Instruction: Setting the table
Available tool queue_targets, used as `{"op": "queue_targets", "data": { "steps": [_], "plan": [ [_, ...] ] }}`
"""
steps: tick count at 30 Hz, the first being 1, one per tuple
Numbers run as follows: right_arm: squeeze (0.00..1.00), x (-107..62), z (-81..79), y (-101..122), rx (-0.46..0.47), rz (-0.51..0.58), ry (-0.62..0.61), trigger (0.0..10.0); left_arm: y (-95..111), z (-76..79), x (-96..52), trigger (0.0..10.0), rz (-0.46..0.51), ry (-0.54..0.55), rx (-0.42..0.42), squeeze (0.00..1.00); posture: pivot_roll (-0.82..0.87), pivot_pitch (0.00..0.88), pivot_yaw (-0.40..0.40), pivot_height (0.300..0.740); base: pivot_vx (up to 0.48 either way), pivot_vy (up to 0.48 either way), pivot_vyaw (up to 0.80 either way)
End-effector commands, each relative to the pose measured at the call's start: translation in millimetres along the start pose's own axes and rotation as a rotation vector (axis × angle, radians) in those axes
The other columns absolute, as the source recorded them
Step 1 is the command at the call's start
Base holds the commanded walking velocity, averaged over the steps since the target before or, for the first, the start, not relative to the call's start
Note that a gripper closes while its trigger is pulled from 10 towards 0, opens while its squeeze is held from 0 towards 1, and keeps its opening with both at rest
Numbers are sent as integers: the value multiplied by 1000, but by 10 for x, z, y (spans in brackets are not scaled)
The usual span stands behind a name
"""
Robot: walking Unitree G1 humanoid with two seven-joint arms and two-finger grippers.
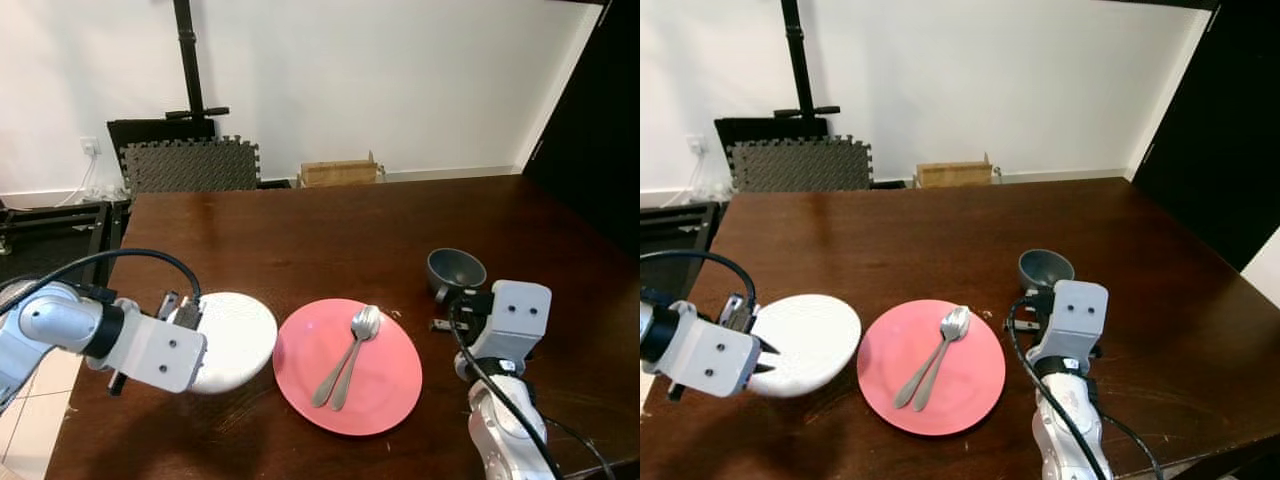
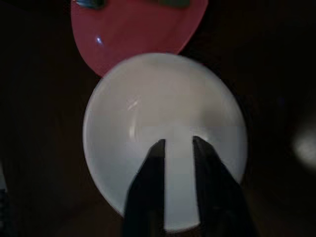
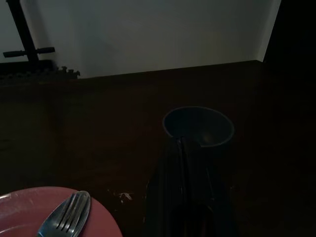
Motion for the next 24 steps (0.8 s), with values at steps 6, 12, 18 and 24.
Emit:
{"op": "queue_targets", "data": {
  "steps": [6, 12, 18, 24],
  "plan": [
    [0, -1, 4, -29, 6, -8, -3, 10000, -36, -24, 44, 10000, -3, 91, -103, 0, 51, 54, 17, 740, 0, 0, 0],
    [0, -6, 5, -30, 8, -7, -9, 10000, -440, -491, -56, 10000, 65, 501, -588, 0, 55, 53, 25, 740, 0, 0, 0],
    [0, 4, -2, -5, 13, 1, -9, 10000, -779, -220, -40, 10000, 115, 358, -1015, 0, 55, 56, 29, 740, 0, 0, 0],
    [0, 82, -219, 195, 49, 68, 155, 10000, -766, -35, 38, 10000, 199, 129, -1262, 0, 53, 56, 36, 740, 0, 0, 0]
  ]
}}
Point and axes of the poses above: a point about 5 cm out from each wrist's last joint towards the gripper, its own x axis pointing out of the wrist towards the gripper, its own y axis along the axis of the wrist's last joint, z = x × y, the point moved 1 cm from there along x, pointing out of the wrist towards the gripper, and after that the axes turned 5 degrees about -x, right-handed, at the moved point
